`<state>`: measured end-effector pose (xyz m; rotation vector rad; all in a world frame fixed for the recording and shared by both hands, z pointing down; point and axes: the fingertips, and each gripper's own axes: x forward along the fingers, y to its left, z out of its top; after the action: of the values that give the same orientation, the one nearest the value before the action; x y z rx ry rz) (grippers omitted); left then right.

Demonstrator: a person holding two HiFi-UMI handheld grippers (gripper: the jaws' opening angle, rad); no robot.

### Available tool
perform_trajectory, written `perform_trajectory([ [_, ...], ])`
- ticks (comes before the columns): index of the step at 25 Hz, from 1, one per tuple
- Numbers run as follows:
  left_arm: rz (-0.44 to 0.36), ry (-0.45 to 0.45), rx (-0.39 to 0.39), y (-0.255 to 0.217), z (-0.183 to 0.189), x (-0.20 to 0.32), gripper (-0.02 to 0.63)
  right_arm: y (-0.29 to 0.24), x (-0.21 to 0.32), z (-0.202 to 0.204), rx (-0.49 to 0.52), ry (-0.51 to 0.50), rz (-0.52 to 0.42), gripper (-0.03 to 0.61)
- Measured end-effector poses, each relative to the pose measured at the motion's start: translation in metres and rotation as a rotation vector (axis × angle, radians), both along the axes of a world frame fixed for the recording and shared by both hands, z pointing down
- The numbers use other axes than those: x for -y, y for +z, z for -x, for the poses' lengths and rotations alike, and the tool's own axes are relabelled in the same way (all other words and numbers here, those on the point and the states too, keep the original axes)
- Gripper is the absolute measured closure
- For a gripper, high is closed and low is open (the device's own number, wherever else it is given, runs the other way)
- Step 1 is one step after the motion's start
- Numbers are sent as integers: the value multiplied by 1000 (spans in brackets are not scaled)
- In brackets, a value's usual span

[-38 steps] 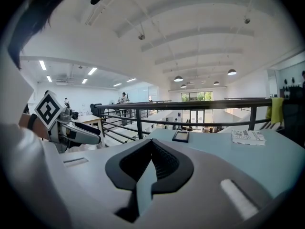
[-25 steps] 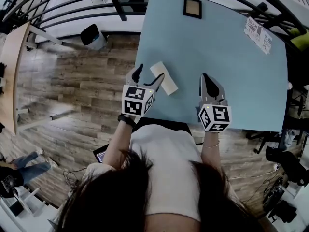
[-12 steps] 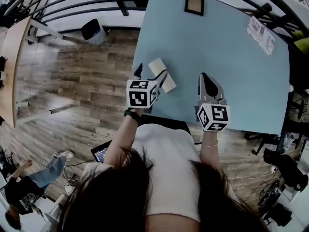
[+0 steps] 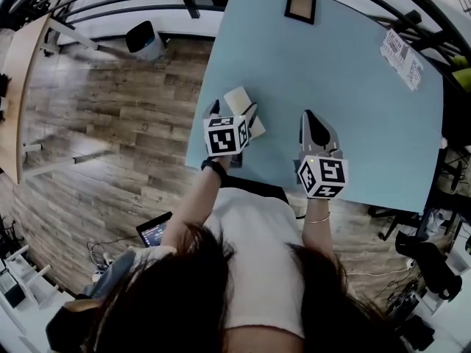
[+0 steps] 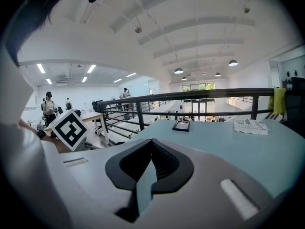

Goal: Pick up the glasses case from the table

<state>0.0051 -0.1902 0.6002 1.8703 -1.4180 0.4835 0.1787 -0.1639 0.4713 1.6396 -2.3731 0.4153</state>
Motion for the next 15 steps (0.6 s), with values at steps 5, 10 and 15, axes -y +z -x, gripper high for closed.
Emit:
perform_trajectory([
  [5, 18, -40, 33, 12, -3, 6, 121, 5, 9, -6, -11, -2, 9, 575],
  [10, 68, -90, 37, 27, -3, 5, 121, 2, 12, -20, -15, 28, 0, 575],
  [15, 111, -139, 64, 40, -4, 2, 121, 2, 11, -26, -11, 52, 2, 575],
])
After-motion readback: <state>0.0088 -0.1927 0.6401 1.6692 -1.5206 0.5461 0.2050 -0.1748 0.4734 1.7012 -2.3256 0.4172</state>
